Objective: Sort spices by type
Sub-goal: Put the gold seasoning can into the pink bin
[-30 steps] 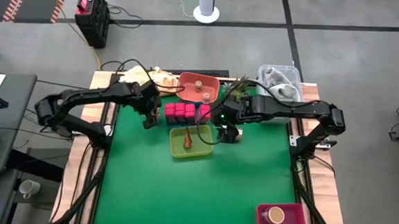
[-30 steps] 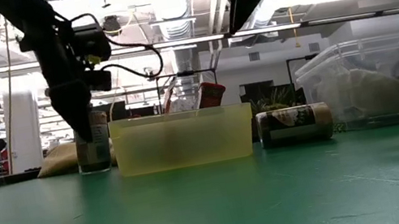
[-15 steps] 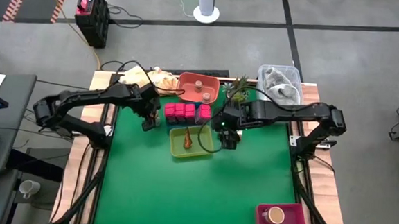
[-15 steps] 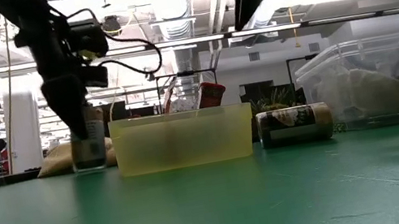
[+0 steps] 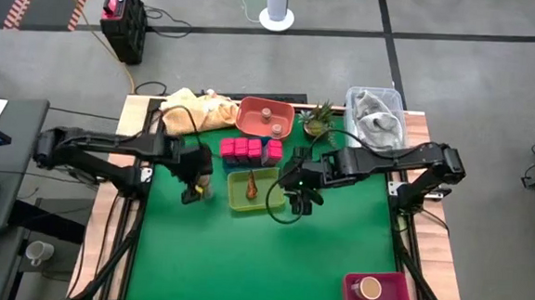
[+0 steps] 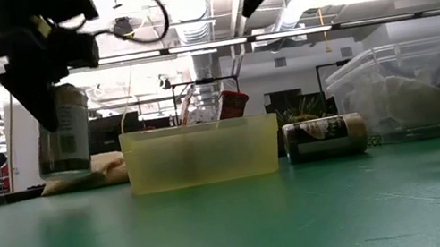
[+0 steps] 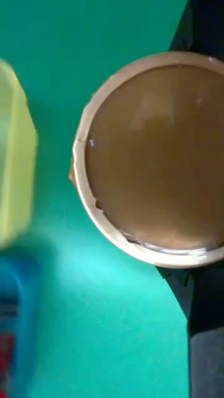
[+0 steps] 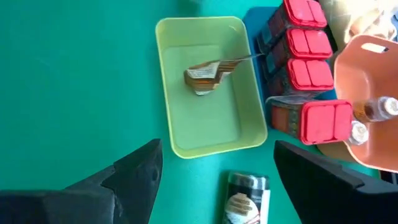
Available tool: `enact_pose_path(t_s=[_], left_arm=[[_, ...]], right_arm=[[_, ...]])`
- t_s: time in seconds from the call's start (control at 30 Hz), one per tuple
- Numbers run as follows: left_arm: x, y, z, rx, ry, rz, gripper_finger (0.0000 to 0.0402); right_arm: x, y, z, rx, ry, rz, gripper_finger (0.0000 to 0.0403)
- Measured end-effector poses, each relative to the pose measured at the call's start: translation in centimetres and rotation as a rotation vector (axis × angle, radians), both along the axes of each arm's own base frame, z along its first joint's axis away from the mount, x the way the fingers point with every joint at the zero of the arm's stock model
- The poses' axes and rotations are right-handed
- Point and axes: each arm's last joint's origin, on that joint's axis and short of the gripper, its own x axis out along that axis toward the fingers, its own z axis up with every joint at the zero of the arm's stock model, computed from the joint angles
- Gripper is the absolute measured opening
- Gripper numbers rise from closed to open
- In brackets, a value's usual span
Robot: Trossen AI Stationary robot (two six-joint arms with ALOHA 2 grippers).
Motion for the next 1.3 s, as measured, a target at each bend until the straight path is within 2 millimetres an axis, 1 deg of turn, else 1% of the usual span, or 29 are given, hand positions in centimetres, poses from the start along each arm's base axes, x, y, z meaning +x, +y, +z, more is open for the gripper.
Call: enact_pose_path(t_s=[0.27, 0.33, 0.43, 0.57, 0.67, 0.97, 1.03, 1.17, 1.23, 1.3], left_arm=[[1.1, -5.1, 0.6, -0.052, -0.123, -0.031, 0.0265], [1.6, -6.4, 0.4, -0.072, -0.147, -0.051, 0.0265], [2.2, -8.0, -0.3, -0.095, -0.138, -0.072, 0.0265], [3.4, -9.7, -1.0, -0.059, -0.111, -0.096, 0.0265], [4.7, -10.7, -1.3, -0.017, -0.101, -0.127, 0.0265], [8.4, -13.0, -2.8, 0.075, -0.044, -0.236, 0.0265], [9.0, -13.4, -3.0, 0.084, -0.041, -0.245, 0.0287], [9.4, -13.6, -3.2, 0.101, -0.029, -0.263, 0.0354], [9.4, -13.6, -2.7, 0.103, -0.05, -0.259, 0.0372], [9.2, -13.5, -2.3, 0.12, -0.064, -0.25, 0.0378]], right_arm=[[-0.8, 1.3, -0.4, 0.019, 0.067, -0.007, 0.0333], [-0.9, 1.5, -0.4, 0.023, 0.074, -0.011, 0.0333], [-0.9, 1.6, -0.4, 0.028, 0.068, -0.016, 0.0333], [-0.8, 1.7, -0.3, 0.031, 0.059, -0.013, 0.0333], [-0.8, 1.7, -0.3, 0.04, 0.057, -0.028, 0.0333], [-1.1, 2.6, -0.4, 0.051, 0.06, -0.021, 0.0333], [-1.1, 2.8, -0.4, 0.05, 0.06, -0.015, 0.0333], [-1.1, 3.0, -0.4, 0.05, 0.061, -0.01, 0.0333], [-1.1, 3.0, -0.4, 0.05, 0.062, -0.01, 0.0333], [-1.2, 3.0, -0.4, 0.049, 0.067, -0.01, 0.0333]])
